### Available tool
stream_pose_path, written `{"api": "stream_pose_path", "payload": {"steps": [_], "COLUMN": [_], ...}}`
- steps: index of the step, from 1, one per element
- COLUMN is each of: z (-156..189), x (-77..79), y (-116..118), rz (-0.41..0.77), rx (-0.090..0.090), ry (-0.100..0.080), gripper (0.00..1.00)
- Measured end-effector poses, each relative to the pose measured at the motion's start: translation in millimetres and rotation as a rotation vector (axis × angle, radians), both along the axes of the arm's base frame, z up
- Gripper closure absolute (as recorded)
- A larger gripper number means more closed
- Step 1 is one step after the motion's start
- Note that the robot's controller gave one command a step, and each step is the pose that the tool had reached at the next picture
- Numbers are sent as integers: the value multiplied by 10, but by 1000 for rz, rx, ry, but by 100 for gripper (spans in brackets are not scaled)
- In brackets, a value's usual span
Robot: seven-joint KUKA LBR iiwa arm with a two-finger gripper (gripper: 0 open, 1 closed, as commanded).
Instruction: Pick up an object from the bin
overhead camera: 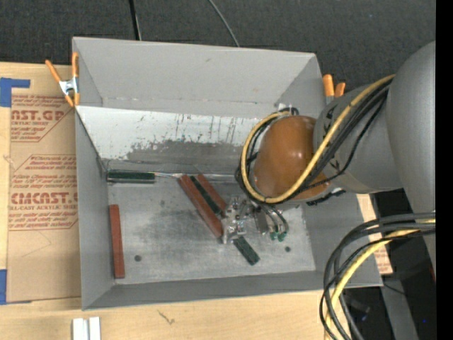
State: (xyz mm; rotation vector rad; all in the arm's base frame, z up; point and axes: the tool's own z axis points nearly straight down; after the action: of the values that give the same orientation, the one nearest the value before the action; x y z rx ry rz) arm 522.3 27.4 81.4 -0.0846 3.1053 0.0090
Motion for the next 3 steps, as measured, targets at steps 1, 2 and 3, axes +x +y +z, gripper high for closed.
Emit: {"api": "stream_pose_path", "payload": {"steps": [1, 2, 3], "z": [-28, -27, -52], "x": [-90, -83, 211], "y": [-20, -20, 419], "rz": [2, 1, -145], "rx": [-6, -5, -3], "ry": [39, 35, 22], "gripper": [0, 0, 100]}}
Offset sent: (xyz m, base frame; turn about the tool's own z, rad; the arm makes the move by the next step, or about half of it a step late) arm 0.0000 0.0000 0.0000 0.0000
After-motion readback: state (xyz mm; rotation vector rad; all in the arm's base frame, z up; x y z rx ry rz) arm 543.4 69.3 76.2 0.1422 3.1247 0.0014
